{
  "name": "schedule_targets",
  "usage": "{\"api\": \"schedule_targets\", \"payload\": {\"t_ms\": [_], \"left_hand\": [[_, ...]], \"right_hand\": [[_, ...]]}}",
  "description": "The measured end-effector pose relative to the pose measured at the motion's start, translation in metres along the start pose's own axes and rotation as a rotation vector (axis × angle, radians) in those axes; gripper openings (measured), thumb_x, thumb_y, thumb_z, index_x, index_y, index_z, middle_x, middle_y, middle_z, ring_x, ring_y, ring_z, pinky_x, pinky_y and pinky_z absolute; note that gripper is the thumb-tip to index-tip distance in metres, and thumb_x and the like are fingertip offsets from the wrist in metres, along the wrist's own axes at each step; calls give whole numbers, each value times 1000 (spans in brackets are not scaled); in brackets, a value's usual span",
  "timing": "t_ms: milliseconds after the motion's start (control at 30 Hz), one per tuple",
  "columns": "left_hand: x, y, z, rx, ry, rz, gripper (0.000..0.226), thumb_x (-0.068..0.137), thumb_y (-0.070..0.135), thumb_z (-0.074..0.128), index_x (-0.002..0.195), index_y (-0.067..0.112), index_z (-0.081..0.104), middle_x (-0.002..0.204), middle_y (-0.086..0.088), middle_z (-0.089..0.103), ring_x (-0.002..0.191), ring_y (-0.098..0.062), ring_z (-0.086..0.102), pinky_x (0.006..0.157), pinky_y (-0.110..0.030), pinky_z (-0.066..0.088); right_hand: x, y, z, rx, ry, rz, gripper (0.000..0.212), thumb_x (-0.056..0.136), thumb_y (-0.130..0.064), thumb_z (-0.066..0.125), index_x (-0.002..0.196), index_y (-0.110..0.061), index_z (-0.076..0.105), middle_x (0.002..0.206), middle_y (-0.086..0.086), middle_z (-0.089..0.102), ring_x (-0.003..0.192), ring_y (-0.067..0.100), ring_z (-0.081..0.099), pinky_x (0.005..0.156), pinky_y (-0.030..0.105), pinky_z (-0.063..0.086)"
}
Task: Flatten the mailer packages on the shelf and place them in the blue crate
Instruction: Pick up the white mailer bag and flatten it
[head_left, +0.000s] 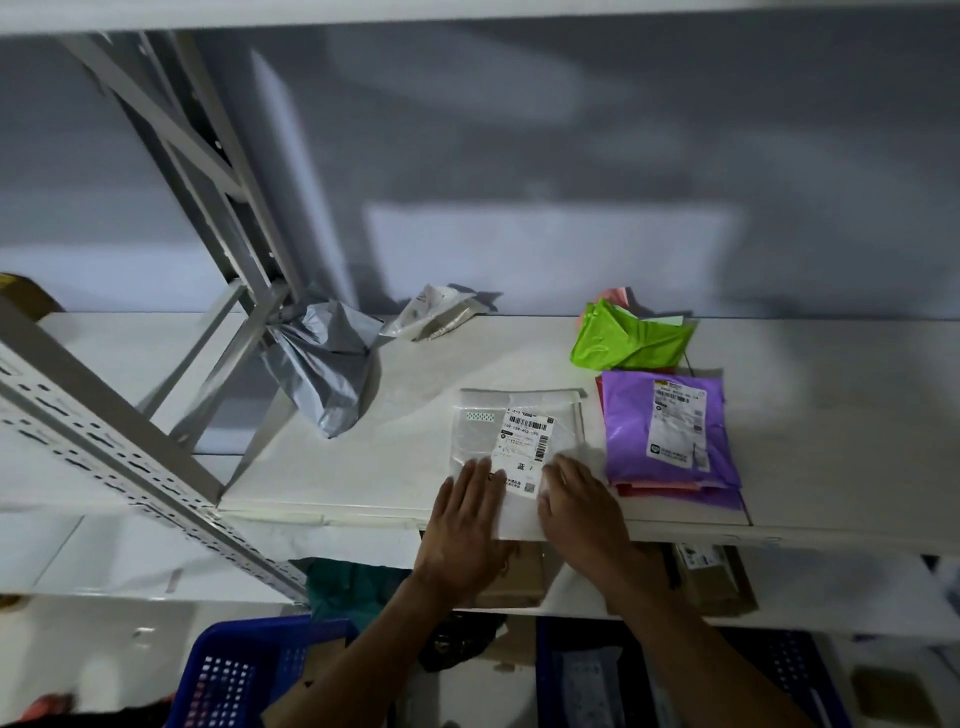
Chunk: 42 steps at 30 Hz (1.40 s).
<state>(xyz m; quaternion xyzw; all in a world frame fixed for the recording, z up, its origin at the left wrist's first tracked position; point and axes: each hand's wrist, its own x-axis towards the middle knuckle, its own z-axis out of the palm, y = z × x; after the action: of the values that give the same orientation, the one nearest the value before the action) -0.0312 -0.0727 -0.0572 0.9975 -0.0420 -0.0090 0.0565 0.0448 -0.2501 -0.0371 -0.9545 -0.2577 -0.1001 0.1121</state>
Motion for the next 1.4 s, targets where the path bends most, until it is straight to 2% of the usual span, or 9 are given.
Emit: {"api": "schedule_targets", "payload": {"t_ms": [100,233,333,400,467,567,867,1133,1400], "left_hand": [[1,4,-9,-72,36,-39,97,88,80,31,160,18,16,168,-7,6,156,-24,2,125,-46,13],[11,5,-26,-92,217,2,50,97,52,38,135,23,49,141,-4,47,130,-23,47,103,-39,42],[29,5,-33,-63,232,-40,35,96,43,38,115,20,56,121,-4,53,109,-25,54,90,-38,47],[36,5,-22,-72,235,-46,43,98,43,39,128,16,55,139,-11,50,126,-30,50,101,-40,45],[34,5,-8,-98,200,-36,59,104,46,30,155,17,33,166,-10,21,153,-25,18,123,-40,24],[34,0,3,-100,132,-46,65,105,52,13,162,22,5,168,1,-7,154,-11,-12,127,-38,5],[25,-10,2,-102,136,-140,85,100,68,18,161,10,6,168,-8,0,156,-17,-4,127,-38,10],[4,-3,-6,-66,57,-89,119,80,93,25,160,11,-8,166,-4,-19,154,-17,-16,126,-38,-1],[-11,13,7,-37,70,-106,86,94,58,35,161,17,1,168,-5,-5,156,-23,-5,125,-50,17]], "right_hand": [[1,3,-2,47,9,-2,27,89,-21,61,111,-6,64,116,10,64,105,26,63,76,36,57],[10,2,0,148,54,-48,44,93,-26,43,127,-4,61,131,12,62,120,28,60,93,40,56],[13,1,13,185,56,-119,54,96,-27,37,140,-2,54,149,16,50,139,30,47,112,41,43],[11,-1,23,167,28,-142,55,101,-30,32,147,-3,47,156,15,42,146,28,38,119,41,34],[5,0,32,123,-3,-151,56,107,-34,24,150,-3,42,158,15,37,150,28,31,121,45,32],[4,1,37,115,-34,-121,59,109,-39,16,154,-6,35,162,12,31,153,23,24,120,44,31],[-7,20,22,62,-101,-53,63,106,-46,26,156,-7,32,163,10,29,151,22,27,121,43,29],[-2,17,9,113,-164,-22,64,98,-43,38,145,-1,49,152,15,47,142,28,45,115,46,39],[-1,16,-19,179,-112,92,55,87,-32,67,131,-2,55,140,19,56,129,33,55,101,44,51]]}}
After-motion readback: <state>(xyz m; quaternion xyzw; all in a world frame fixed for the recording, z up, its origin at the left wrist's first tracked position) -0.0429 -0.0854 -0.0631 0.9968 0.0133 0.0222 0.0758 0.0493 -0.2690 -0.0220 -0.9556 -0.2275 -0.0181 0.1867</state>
